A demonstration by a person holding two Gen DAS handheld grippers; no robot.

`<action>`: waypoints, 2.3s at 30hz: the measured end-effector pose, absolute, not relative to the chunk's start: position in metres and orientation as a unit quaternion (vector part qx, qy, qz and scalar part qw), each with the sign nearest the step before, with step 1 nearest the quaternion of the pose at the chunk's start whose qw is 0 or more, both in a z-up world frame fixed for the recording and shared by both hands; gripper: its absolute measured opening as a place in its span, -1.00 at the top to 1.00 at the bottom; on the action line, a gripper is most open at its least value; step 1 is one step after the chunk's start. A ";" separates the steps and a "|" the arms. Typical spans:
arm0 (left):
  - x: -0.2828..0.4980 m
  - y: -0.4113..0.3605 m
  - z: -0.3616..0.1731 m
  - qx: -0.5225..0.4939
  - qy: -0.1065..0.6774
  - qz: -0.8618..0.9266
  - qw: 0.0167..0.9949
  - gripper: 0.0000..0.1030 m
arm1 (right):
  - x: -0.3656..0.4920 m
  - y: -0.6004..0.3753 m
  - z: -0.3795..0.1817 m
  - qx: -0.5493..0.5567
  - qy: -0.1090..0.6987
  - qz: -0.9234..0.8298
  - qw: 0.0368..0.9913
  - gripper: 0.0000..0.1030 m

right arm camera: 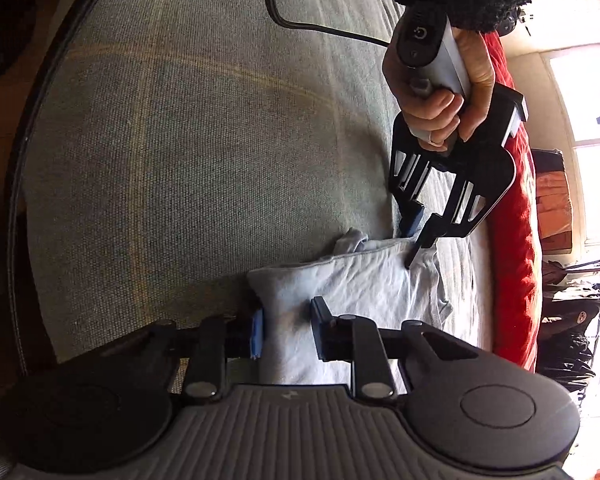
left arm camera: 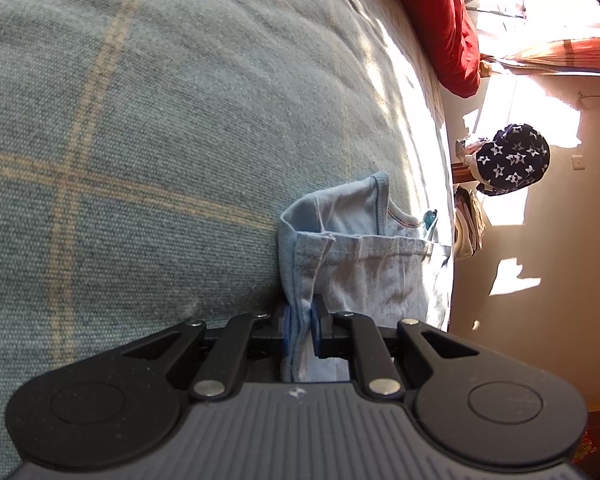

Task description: Fold clothes

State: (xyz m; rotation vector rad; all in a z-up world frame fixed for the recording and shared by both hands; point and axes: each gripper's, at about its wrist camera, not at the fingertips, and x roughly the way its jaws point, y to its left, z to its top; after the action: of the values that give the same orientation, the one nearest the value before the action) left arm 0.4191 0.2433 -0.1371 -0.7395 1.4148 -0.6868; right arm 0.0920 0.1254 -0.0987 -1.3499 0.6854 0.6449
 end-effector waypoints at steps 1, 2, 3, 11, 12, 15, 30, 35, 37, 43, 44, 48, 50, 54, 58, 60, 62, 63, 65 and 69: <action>0.419 0.243 -0.137 -0.324 0.620 -0.301 0.647 0.74 | 0.093 0.125 -0.097 -0.592 0.312 0.286 0.685 0.56; 0.418 0.243 -0.136 -0.323 0.620 -0.301 0.649 0.74 | 0.094 0.124 -0.093 -0.582 0.319 0.286 0.691 0.63; 0.418 0.244 -0.136 -0.320 0.619 -0.300 0.651 0.75 | 0.095 0.124 -0.090 -0.571 0.327 0.286 0.696 0.72; 0.419 0.228 -0.115 -0.261 0.620 -0.296 0.678 0.94 | 0.107 0.116 -0.065 -0.506 0.379 0.282 0.721 0.89; 0.420 0.226 -0.112 -0.255 0.621 -0.293 0.680 0.94 | 0.109 0.114 -0.062 -0.497 0.385 0.282 0.724 0.89; 0.419 0.219 -0.102 -0.235 0.624 -0.285 0.689 0.94 | 0.115 0.109 -0.056 -0.464 0.406 0.282 0.735 0.89; 0.415 0.171 -0.041 -0.144 0.634 -0.214 0.729 0.95 | 0.157 0.035 -0.019 -0.258 0.471 0.307 0.786 0.89; 0.416 0.136 -0.013 -0.110 0.629 -0.212 0.739 0.95 | 0.167 0.005 -0.007 -0.215 0.467 0.315 0.798 0.89; 0.417 0.119 -0.004 -0.095 0.630 -0.210 0.742 0.95 | 0.170 -0.008 -0.002 -0.197 0.465 0.318 0.803 0.89; 0.421 0.065 0.017 -0.059 0.636 -0.210 0.741 0.95 | 0.177 -0.047 0.009 -0.148 0.460 0.317 0.816 0.89; 0.421 0.056 0.018 -0.054 0.637 -0.211 0.739 0.95 | 0.177 -0.054 0.010 -0.141 0.461 0.313 0.818 0.89; 0.422 0.017 0.023 -0.027 0.642 -0.217 0.735 0.95 | 0.175 -0.085 0.015 -0.114 0.461 0.297 0.828 0.89; 0.422 -0.001 0.023 -0.018 0.645 -0.217 0.733 0.95 | 0.174 -0.100 0.016 -0.100 0.463 0.286 0.833 0.89; 0.419 -0.039 0.022 0.011 0.644 -0.225 0.731 0.95 | 0.170 -0.127 0.015 -0.073 0.468 0.260 0.841 0.89; 0.418 -0.072 0.019 0.026 0.645 -0.236 0.726 0.95 | 0.165 -0.152 0.013 -0.055 0.471 0.238 0.848 0.89; 0.416 -0.088 0.017 0.033 0.645 -0.241 0.724 0.95 | 0.163 -0.162 0.012 -0.048 0.474 0.228 0.849 0.89; 0.415 -0.103 0.013 0.040 0.645 -0.245 0.722 0.95 | 0.160 -0.172 0.011 -0.041 0.476 0.219 0.851 0.89; 0.414 -0.110 0.011 0.043 0.645 -0.247 0.722 0.95 | 0.159 -0.176 0.010 -0.038 0.477 0.214 0.851 0.89; 0.414 -0.123 0.007 0.046 0.647 -0.247 0.720 0.95 | 0.158 -0.186 0.007 -0.029 0.481 0.204 0.852 0.89; 0.410 -0.147 -0.002 0.055 0.646 -0.256 0.717 0.95 | 0.157 -0.205 0.000 -0.009 0.490 0.184 0.852 0.89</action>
State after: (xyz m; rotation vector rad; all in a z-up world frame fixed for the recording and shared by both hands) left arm 0.4101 -0.1466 -0.0017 0.1215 1.4293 -0.5659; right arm 0.1567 -0.2046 0.0003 -0.0189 1.0311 0.3877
